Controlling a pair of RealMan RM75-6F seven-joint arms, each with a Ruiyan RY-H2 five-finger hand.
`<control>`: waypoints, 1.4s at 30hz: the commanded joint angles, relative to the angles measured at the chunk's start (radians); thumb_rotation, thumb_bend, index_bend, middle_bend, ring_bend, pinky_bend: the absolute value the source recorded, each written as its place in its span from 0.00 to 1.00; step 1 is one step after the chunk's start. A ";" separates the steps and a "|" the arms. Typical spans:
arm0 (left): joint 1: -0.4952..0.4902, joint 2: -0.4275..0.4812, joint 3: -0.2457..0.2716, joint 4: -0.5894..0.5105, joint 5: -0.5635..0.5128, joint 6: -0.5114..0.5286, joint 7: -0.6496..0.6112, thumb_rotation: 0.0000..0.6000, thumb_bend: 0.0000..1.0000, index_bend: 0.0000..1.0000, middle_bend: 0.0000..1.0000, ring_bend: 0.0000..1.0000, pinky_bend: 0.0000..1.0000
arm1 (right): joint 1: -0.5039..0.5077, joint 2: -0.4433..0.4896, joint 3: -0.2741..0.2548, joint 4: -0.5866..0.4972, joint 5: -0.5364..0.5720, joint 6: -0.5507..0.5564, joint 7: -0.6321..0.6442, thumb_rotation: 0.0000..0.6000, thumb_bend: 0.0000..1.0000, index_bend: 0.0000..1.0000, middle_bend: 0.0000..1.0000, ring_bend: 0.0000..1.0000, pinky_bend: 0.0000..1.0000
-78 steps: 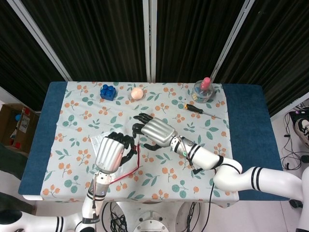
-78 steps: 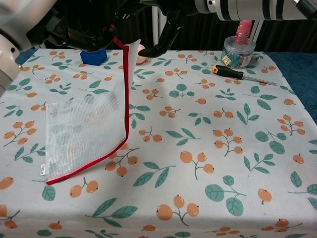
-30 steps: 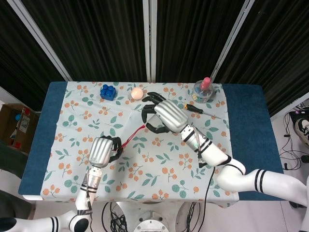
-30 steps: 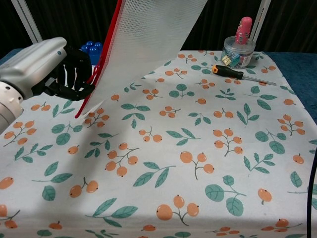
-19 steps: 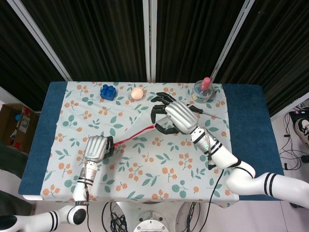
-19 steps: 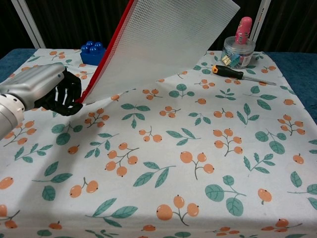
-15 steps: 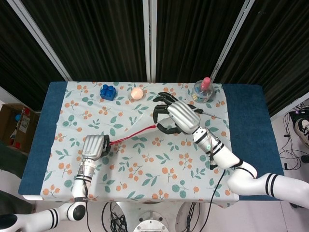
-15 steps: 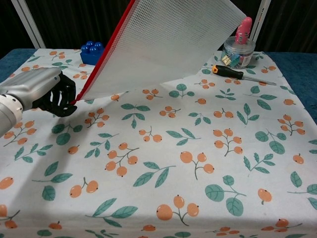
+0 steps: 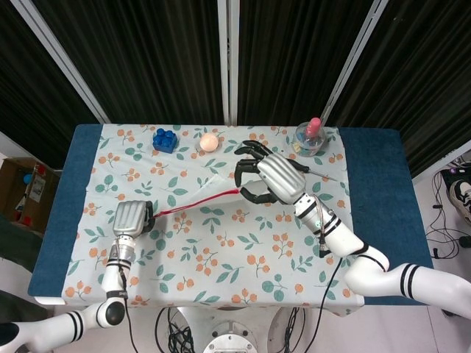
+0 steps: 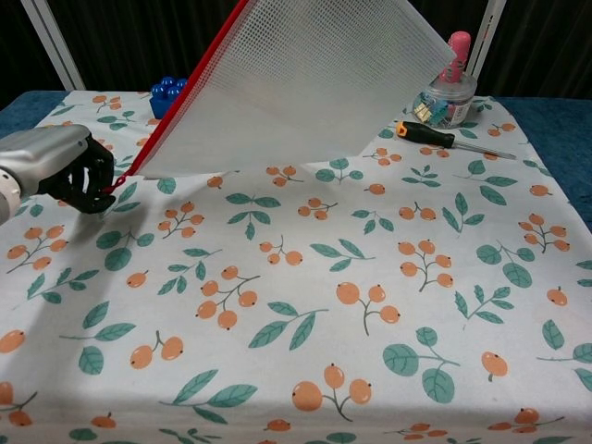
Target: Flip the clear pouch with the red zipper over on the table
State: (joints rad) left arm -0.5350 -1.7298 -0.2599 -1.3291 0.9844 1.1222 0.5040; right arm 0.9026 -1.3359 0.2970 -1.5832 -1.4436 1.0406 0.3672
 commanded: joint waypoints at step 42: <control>0.334 0.475 0.199 -0.165 0.316 0.311 -0.385 1.00 0.00 0.16 0.11 0.08 0.16 | -0.552 0.196 -0.336 0.016 0.020 0.364 -0.107 1.00 0.20 0.01 0.14 0.00 0.00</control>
State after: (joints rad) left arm -0.2295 -1.2798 -0.0874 -1.4947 1.2807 1.4108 0.1218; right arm 0.4738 -1.1350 -0.0421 -1.6014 -1.3605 1.2501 0.2031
